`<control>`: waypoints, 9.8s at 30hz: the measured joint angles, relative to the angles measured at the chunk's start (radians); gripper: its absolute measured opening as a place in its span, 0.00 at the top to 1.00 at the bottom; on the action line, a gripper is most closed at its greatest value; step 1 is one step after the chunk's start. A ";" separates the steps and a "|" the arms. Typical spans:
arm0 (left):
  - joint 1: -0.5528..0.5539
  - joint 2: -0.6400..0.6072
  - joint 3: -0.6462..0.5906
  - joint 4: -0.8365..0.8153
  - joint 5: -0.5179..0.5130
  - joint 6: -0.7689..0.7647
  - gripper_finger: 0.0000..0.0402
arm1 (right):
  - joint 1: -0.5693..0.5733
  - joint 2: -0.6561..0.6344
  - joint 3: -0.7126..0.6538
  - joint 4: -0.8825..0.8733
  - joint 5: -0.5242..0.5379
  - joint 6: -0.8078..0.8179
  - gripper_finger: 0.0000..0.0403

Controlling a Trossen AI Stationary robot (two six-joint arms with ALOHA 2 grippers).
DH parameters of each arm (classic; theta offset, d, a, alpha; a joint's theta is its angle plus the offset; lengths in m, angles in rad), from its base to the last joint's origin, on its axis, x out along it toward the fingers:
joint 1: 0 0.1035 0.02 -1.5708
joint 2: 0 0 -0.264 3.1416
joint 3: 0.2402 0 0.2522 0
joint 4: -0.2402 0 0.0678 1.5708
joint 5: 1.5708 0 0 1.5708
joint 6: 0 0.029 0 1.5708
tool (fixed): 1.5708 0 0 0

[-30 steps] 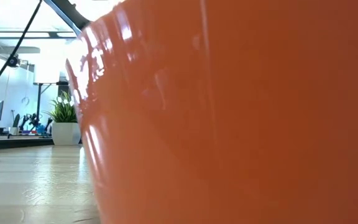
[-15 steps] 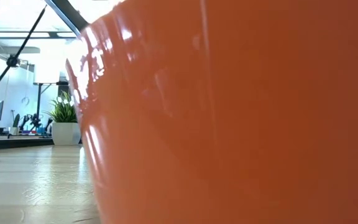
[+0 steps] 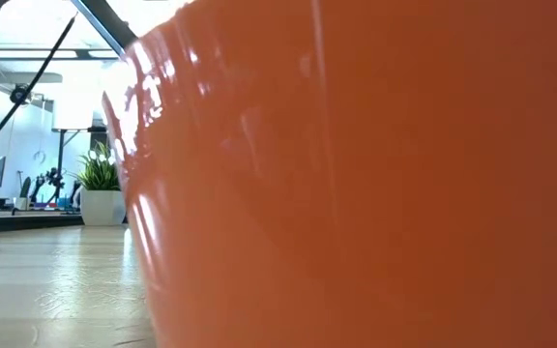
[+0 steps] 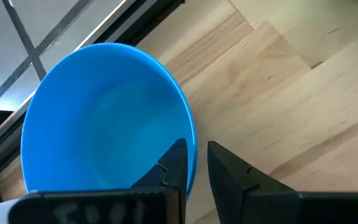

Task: Pick & Place Mini bowls
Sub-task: Stack the blue bowl on the blue bowl on the shelf, then stack the top green bowl on the green bowl on the shelf

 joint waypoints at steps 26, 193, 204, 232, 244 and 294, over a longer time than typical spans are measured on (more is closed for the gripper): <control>-0.152 -0.151 0.131 -0.281 -0.020 0.029 1.00 | 0.000 0.000 0.000 -0.001 0.000 -0.060 0.98; -0.150 -0.109 0.188 0.051 0.361 0.702 0.82 | 0.000 -0.072 0.002 0.001 0.026 -0.185 0.98; -0.083 -0.012 0.164 0.185 0.456 0.701 0.82 | 0.000 -0.072 0.002 0.001 0.026 -0.184 0.98; -0.035 0.168 0.195 0.283 0.452 0.704 0.82 | 0.000 -0.072 0.002 -0.002 0.024 -0.184 0.98; -0.034 0.195 0.195 0.304 0.446 0.704 0.82 | 0.000 -0.072 0.002 -0.001 0.025 -0.184 0.98; -0.456 -0.193 0.195 0.129 -0.106 0.813 1.00 | 0.000 -0.071 0.000 0.000 0.023 -0.339 0.98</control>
